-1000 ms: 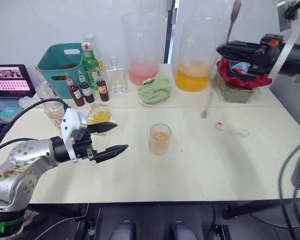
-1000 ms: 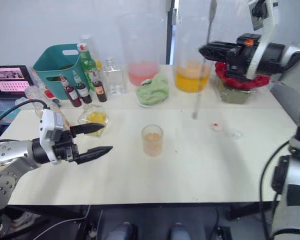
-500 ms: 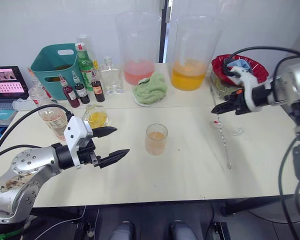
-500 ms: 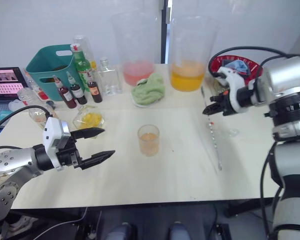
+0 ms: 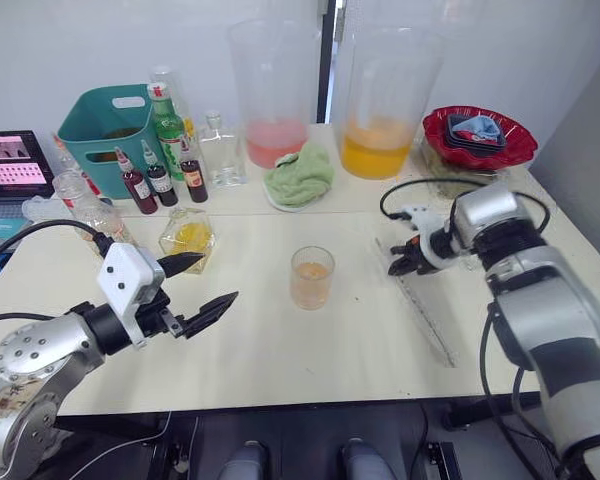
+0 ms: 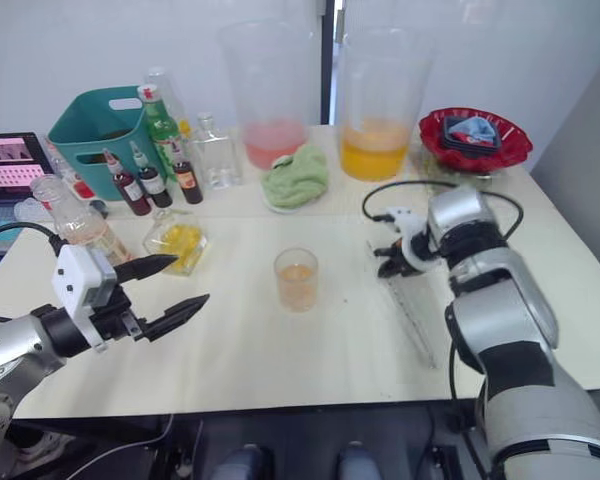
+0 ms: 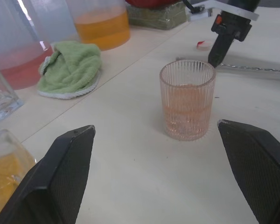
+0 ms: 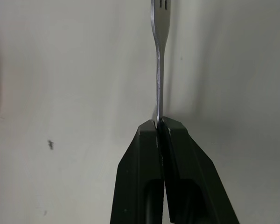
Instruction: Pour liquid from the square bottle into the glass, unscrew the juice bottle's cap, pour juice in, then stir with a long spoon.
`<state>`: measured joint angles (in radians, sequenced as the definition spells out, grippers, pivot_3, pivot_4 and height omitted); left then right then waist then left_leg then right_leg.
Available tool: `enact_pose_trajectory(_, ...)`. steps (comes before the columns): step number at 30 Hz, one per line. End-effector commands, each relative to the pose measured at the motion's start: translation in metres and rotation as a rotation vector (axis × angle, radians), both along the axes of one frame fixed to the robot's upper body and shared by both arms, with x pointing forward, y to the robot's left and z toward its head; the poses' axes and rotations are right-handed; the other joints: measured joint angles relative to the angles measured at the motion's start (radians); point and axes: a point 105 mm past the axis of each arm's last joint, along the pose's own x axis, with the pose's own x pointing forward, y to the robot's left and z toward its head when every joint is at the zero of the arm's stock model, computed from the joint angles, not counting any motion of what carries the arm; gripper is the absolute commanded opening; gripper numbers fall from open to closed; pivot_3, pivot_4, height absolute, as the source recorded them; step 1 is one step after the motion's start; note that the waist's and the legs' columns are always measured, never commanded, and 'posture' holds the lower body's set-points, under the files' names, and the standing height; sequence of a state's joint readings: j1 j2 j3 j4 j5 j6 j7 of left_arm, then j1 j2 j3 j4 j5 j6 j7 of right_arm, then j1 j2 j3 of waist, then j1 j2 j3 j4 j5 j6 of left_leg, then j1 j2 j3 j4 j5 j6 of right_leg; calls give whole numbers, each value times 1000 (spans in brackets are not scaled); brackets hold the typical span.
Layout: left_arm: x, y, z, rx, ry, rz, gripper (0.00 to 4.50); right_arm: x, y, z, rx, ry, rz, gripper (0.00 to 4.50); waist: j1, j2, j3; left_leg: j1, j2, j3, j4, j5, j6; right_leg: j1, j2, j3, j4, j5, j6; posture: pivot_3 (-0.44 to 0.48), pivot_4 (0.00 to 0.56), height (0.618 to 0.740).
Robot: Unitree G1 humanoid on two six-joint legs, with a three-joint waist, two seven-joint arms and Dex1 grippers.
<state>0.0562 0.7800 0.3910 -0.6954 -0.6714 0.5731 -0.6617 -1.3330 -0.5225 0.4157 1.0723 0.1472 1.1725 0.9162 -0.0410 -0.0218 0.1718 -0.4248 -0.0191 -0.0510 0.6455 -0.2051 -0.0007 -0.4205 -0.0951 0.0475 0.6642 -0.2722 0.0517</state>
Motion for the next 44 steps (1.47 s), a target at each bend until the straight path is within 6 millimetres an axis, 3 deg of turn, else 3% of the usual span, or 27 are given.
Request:
enact_pose_trajectory(1, -2, -3, 7, 29, -48, 2, 4500, 5, 0, 4, -26, -35, 10, 657, 2, 0, 0, 0, 0, 0, 0, 0, 0, 0, 0, 0, 0, 0, 0, 0, 150, 740)
enact_pose_trajectory(6, 1, -1, 8, 32, -49, 4, 4500, 8, 4, 15, -7, -65, 48, 2311, 2, -1, 0, 3, 0, 1, 0, 2, -3, 3, 1, -1, 0, 0, 0, 0, 150, 740)
enact_pose_trajectory(12, 2, 6, 2, 32, -28, 13, 4500, 9, -5, 57, 49, -163, 80, 4396, 3, -1, 0, 0, 0, 1, 0, 2, -3, 0, 1, -1, 1, 0, -1, 0, 150, 740)
enact_pose_trajectory(15, 1, 13, -5, 15, 6, 20, 4500, 6, -10, 85, 131, -272, 129, 4455, 1, 0, 0, -1, 0, 1, -1, 2, -2, -1, 1, -1, 0, 0, -1, 0, 150, 740)
enact_pose_trajectory(18, 4, 27, -13, 55, 20, 47, 4500, 6, -13, 109, 210, -535, 222, 4455, 1, -1, 0, -1, 1, 1, -2, 1, -2, -1, 1, -1, 0, 0, -1, 0, 150, 740)
enact_pose_trajectory(21, 8, 42, -11, 65, 15, 81, 4500, -13, -16, 128, 381, -790, 331, 4455, 3, -2, -1, 1, 2, 0, -2, 1, -2, 2, 2, -3, -1, 0, -1, 0, 150, 740)
enact_pose_trajectory(26, 6, 60, -18, 99, 28, 124, 4500, -35, -38, 119, 332, -1014, 307, 4455, 11, -2, -1, 0, 1, 1, 0, 1, -2, 1, 0, -1, 0, 0, -1, 0, 150, 740)
enact_pose_trajectory(29, -3, 86, -32, 87, 71, 211, 4500, -62, -62, 81, 332, -1013, 351, 4455, 14, -2, -1, 1, 1, 1, -1, 1, -2, 1, 1, -2, 0, 0, -1, 0, 150, 740)
enact_pose_trajectory(31, -9, 97, -42, 62, 104, 247, 4500, -75, -73, 67, 375, -1014, 362, 4455, 19, -2, -1, 2, 2, 1, -1, 1, -1, 3, 1, -2, -1, 0, -1, 0, 150, 740)
enact_pose_trajectory(35, -22, 113, -65, 56, 164, 296, 4500, -86, -97, 28, 340, -995, 316, 4455, 19, -2, -1, 4, 2, 3, 0, 1, -1, 5, 0, 1, -2, 0, -1, 0, 150, 740)
enact_pose_trajectory(37, -24, 117, -70, 52, 159, 323, 4500, -92, -106, 12, 315, -994, 305, 4455, 19, -2, -1, 16, 3, 4, -1, 1, -1, 18, 1, -1, -6, 0, -1, 0, 150, 740)
enact_pose_trajectory(40, -25, 121, -72, 39, 142, 353, 4500, -94, -117, 3, 292, -1007, 282, 4455, 23, -1, -1, 25, 8, 4, -3, 1, -1, 33, 4, -4, -18, -1, -1, 0, 150, 740)
enact_pose_trajectory(44, -28, 122, -76, 24, 129, 365, 4500, -94, -129, -3, 274, -1026, 246, 4455, 25, -1, -1, 25, 9, 5, -3, 0, -1, 33, 4, -3, -18, -1, -1, 0, 150, 740)
